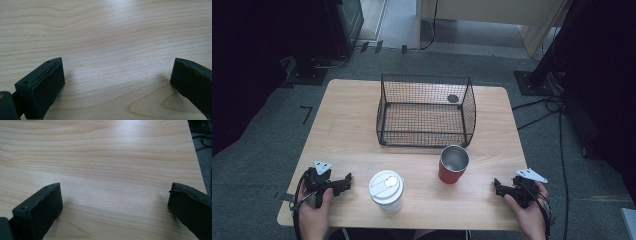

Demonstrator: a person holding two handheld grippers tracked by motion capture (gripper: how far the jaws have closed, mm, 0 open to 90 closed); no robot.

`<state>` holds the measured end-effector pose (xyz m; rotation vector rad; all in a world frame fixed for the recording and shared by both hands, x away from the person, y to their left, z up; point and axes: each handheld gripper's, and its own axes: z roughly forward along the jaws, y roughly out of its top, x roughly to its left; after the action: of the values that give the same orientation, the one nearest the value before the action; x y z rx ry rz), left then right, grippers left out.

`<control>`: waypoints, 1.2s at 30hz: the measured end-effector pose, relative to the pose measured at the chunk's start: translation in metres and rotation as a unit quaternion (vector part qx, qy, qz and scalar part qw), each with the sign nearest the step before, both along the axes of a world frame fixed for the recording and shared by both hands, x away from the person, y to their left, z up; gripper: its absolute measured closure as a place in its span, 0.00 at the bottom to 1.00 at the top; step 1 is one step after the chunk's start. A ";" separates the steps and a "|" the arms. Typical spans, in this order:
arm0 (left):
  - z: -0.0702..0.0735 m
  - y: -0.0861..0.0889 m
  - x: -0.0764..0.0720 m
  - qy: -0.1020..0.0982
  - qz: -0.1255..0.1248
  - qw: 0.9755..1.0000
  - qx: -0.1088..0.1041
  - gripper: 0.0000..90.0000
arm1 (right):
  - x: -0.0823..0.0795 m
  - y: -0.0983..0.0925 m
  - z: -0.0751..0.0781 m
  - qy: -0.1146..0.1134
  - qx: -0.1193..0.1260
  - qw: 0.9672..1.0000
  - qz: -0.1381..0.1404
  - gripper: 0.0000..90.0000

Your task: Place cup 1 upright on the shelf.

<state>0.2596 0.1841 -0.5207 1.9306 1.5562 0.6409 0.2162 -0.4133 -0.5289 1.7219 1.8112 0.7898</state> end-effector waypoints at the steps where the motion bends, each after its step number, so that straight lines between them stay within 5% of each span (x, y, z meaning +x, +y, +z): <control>1: 0.000 0.000 0.000 0.000 0.000 1.000 0.000 0.00 | 0.000 0.000 0.000 0.000 0.000 1.000 0.000 0.00; 15: 0.000 -0.001 0.001 0.000 0.005 1.000 0.000 0.00 | -0.004 0.010 0.000 0.001 0.001 0.999 -0.038 0.00; 21: 0.000 -0.001 0.001 0.000 0.005 1.000 0.000 0.00 | -0.008 0.017 0.004 0.008 0.016 1.000 -0.008 0.00; 36: 0.000 -0.001 0.001 0.000 0.005 1.000 0.000 0.00 | -0.013 0.065 0.019 -0.026 0.017 0.998 0.058 0.00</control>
<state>0.2602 0.1832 -0.5207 1.9238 1.5674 0.6454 0.2031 -0.3487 -0.5096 1.6123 1.8868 0.9087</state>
